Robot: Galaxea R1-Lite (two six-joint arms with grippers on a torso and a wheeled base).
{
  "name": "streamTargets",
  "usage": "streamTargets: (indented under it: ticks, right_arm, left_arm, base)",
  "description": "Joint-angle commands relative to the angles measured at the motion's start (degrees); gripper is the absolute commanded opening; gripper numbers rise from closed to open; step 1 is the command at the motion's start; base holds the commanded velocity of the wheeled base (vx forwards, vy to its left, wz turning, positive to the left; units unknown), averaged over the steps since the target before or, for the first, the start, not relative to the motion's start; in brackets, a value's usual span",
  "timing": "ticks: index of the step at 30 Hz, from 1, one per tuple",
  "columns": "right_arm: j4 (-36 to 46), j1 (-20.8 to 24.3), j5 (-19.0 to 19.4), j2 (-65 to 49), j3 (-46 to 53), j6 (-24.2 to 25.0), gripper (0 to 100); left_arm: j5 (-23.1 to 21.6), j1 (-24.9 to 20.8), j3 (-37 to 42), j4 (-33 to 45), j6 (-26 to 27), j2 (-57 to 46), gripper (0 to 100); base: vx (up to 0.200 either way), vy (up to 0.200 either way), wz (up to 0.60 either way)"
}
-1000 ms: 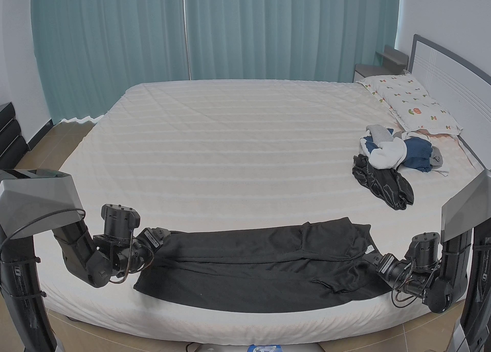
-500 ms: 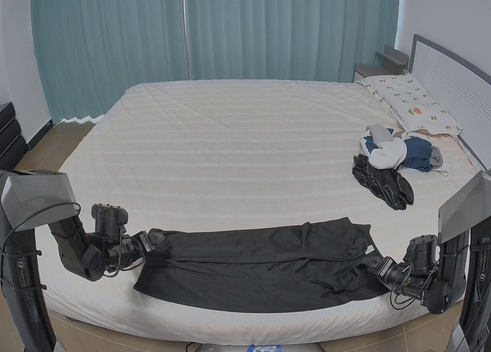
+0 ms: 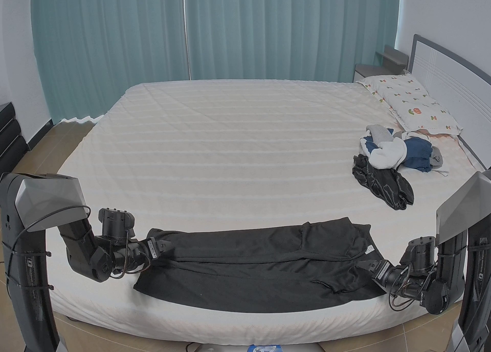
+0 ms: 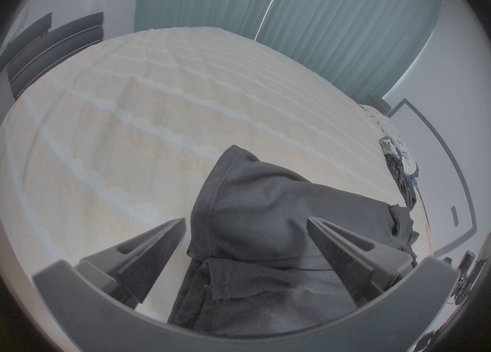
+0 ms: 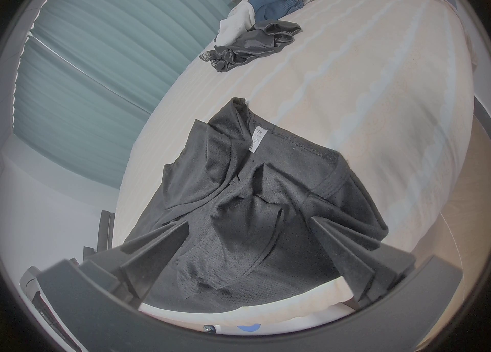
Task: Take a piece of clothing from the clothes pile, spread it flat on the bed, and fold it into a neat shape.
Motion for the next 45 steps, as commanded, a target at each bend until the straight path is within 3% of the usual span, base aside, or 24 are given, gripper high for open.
streamTargets:
  ticks: [1,14,15,24,45]
  right_arm:
    - [-0.85,0.18,0.15,0.15,0.11,0.0,100]
    - [-0.93,0.18,1.21,-0.11,0.11,1.23,100]
    - [-0.93,0.27,1.21,-0.11,0.11,1.23,100]
    - [-0.93,0.18,1.21,-0.38,0.19,1.49,100]
    - [-0.93,-0.17,1.3,-1.25,0.81,1.58,100]
  left_arm:
    - [-1.33,-0.05,0.5,-0.03,0.93,0.22,100]
    - [-3.26,-0.75,2.34,-0.2,7.0,2.06,100]
    - [-3.35,-0.75,2.26,-0.2,6.91,2.06,0]
    - [-3.26,-0.4,4.28,-0.64,6.56,0.66,0]
    - [-3.35,8.3,8.23,-0.47,6.47,-6.2,0]
  base:
    - [0.0,0.0,0.0]
    - [0.0,0.0,0.0]
    - [0.0,0.0,0.0]
    - [0.0,0.0,0.0]
    - [0.0,0.0,0.0]
